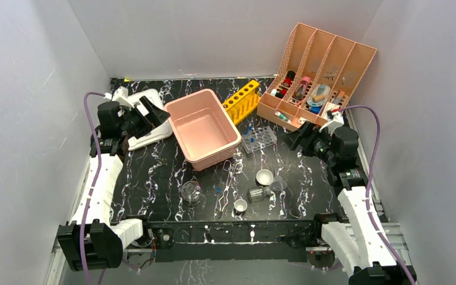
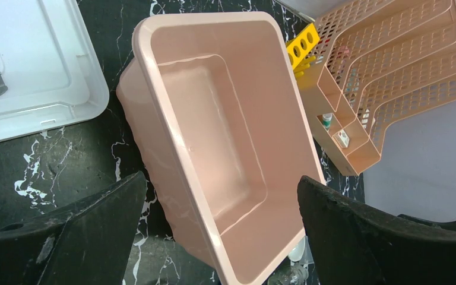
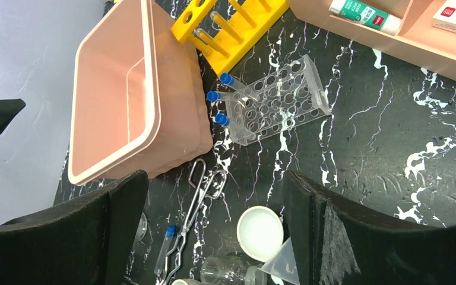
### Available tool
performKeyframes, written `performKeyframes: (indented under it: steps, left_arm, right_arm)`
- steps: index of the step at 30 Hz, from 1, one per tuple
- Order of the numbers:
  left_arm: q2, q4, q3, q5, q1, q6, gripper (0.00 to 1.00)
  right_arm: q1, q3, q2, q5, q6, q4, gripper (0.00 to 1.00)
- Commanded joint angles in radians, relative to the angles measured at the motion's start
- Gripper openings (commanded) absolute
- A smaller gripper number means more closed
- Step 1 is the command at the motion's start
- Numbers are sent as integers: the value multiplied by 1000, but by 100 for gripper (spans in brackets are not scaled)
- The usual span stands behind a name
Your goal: Organize the chemistry lab equipment
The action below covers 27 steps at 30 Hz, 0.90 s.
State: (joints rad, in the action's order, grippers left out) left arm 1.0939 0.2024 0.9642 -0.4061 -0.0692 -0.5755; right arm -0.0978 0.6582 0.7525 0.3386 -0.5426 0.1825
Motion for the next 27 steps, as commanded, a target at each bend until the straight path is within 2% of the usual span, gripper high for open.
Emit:
performKeyframes:
  steps: [1, 9, 12, 13, 16, 17, 19, 21, 22, 26, 27]
  left_arm:
    - [-24, -6, 6, -7, -4, 2, 98]
    - [-20, -16, -12, -8, -4, 22, 98]
    - [-18, -27, -32, -7, -4, 29, 98]
    - [-17, -35, -37, -2, -4, 30, 98]
    - [-1, -36, -42, 17, -3, 50, 98]
    - [9, -24, -33, 29, -4, 64, 98]
    - [38, 17, -2, 76, -4, 92, 98]
    - [61, 52, 21, 121, -4, 111, 98]
    - [70, 61, 29, 134, -3, 113, 98]
    - [113, 65, 71, 133, -4, 106, 98]
    - [126, 67, 91, 129, -3, 103, 98]
  right_arm:
    - [3, 18, -3, 0, 17, -12, 95]
    - [3, 19, -1, -7, 28, -4, 91]
    - [4, 18, -6, -7, 40, 2, 82]
    - [3, 20, -8, -10, 45, 5, 74]
    - [3, 32, -8, -35, 69, 37, 41]
    - [3, 37, -6, -46, 82, 50, 23]
    - [3, 39, -4, -59, 105, 67, 1]
    - [3, 29, 3, -67, 120, 63, 0]
    - [3, 25, 9, -62, 126, 59, 4]
    - [-1, 18, 45, 2, 131, 18, 43]
    - [-4, 16, 51, 11, 123, 2, 49]
